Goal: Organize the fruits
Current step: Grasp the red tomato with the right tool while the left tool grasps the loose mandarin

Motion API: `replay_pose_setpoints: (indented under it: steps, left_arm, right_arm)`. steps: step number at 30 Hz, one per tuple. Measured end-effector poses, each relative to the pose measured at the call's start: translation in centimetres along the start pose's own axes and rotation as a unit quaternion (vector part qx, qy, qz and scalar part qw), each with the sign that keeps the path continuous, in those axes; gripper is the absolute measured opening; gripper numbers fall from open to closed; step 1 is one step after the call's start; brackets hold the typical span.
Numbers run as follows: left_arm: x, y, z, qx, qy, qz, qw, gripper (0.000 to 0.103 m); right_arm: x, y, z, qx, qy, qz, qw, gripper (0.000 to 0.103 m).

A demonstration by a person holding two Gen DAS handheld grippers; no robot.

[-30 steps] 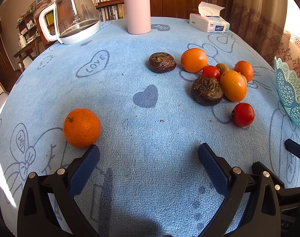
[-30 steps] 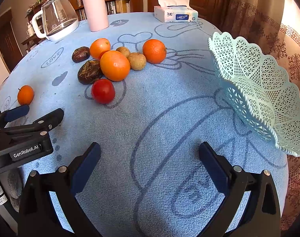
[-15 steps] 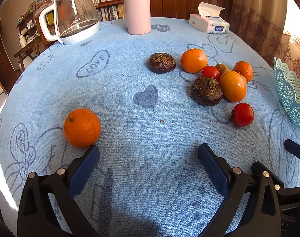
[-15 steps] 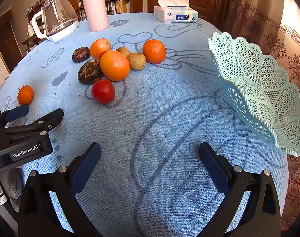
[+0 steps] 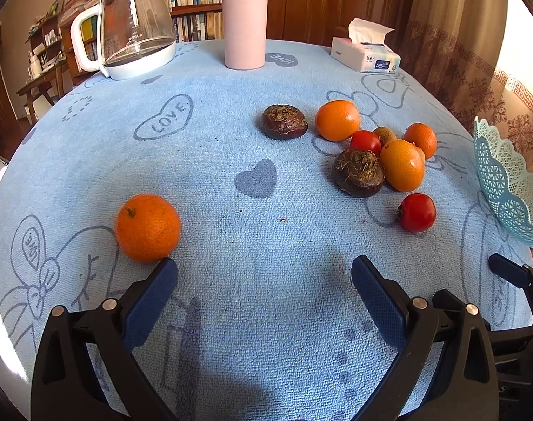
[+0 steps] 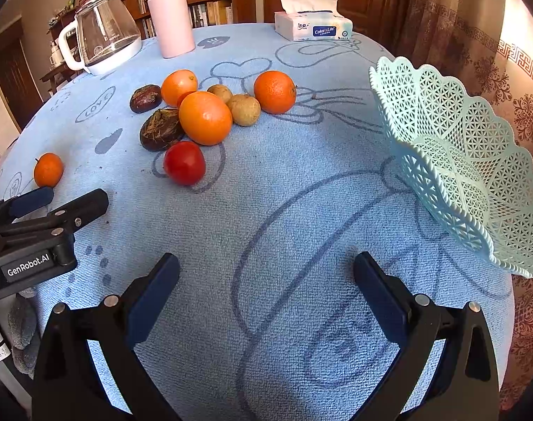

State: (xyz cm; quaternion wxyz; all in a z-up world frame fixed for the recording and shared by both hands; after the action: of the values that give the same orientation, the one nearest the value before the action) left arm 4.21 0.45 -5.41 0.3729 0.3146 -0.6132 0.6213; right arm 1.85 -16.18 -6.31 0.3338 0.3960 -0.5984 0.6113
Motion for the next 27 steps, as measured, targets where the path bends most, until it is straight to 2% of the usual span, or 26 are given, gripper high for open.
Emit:
replay_pose_setpoints:
  steps: [6,15,20,27]
  left_arm:
    - [1.8,0.2,-1.4,0.016,0.01,0.02,0.9996,0.098]
    - [2.6,-0.8,-6.3,0.052,-0.036,0.036,0.9973,0.098]
    - [2.2,-1.5,-8.1,0.065,-0.044,0.034,0.9963,0.098]
    - [0.7,-2.1,-8.0,0.066,-0.014,0.016,0.9976,0.077]
  right_arm:
    - [0.0,0.0,0.0,0.0,0.0,0.0,1.0,0.101]
    - [0.0,0.0,0.0,0.0,0.0,0.0,1.0,0.101]
    - [0.0,0.0,0.0,0.0,0.0,0.0,1.0,0.101]
    - [0.1,0.1,-0.1,0.0,0.001,0.001,1.0,0.101]
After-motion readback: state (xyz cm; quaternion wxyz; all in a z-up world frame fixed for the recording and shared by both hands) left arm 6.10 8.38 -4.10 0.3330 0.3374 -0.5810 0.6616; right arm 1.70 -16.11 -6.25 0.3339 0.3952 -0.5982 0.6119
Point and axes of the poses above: each gripper's, at about its wrist camera, not at the fingertips, and x roughly against the way its jaws point, z to its right, y to its underside, the point moved 8 cm from there along -x, roughly the way its jaws point, and after that the axes turned 8 degrees about -z, right-handed, at the moved point
